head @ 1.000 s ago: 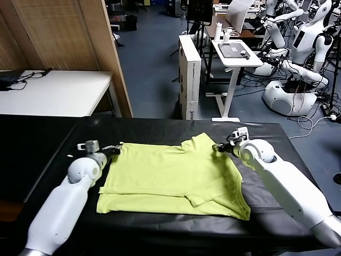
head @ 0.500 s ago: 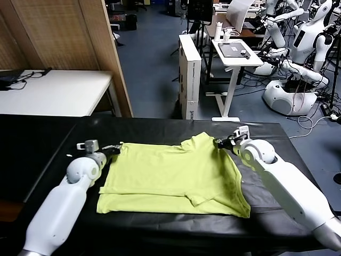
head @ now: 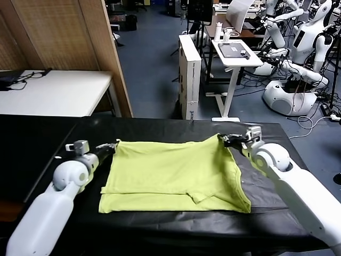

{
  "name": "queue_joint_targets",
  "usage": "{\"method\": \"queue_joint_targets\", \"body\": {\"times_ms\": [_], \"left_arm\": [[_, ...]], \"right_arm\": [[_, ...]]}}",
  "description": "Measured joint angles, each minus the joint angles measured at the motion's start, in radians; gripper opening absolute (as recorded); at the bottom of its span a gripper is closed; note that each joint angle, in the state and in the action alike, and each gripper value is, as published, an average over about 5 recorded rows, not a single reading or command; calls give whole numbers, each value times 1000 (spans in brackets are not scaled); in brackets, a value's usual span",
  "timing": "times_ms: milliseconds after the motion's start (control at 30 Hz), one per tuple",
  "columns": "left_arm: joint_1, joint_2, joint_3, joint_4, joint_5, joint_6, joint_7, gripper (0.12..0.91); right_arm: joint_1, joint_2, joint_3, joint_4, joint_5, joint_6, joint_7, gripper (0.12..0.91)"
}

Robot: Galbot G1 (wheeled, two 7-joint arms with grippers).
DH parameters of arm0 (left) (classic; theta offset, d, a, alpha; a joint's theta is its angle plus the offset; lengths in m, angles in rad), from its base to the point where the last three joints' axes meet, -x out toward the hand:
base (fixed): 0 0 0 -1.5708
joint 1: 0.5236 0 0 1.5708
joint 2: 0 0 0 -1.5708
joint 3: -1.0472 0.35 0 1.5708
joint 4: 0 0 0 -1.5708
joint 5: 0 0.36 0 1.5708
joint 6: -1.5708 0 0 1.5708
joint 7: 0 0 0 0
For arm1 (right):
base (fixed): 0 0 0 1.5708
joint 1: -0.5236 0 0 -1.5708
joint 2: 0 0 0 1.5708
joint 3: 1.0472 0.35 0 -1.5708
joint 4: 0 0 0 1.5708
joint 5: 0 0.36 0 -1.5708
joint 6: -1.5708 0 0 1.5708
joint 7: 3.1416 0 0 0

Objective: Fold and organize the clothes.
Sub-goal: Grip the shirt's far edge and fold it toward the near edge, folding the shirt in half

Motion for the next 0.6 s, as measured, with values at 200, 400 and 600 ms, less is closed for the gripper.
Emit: {"method": "queue_joint_targets", "body": {"times_ms": [200,400,600], "left_arm": [[127,14,-66,-113,17,-9,-1,239],[236,14,-110,-194,26,4,-18,596],[334,-5,-149,-260,44,11,-24,884]], "right_arm": [[-131,-29,39,101,-10,-60,76,139],[-216,-34,47,155,-31,-102,128,139],[-270,-26,49,162,-47,-104,141,232]]}}
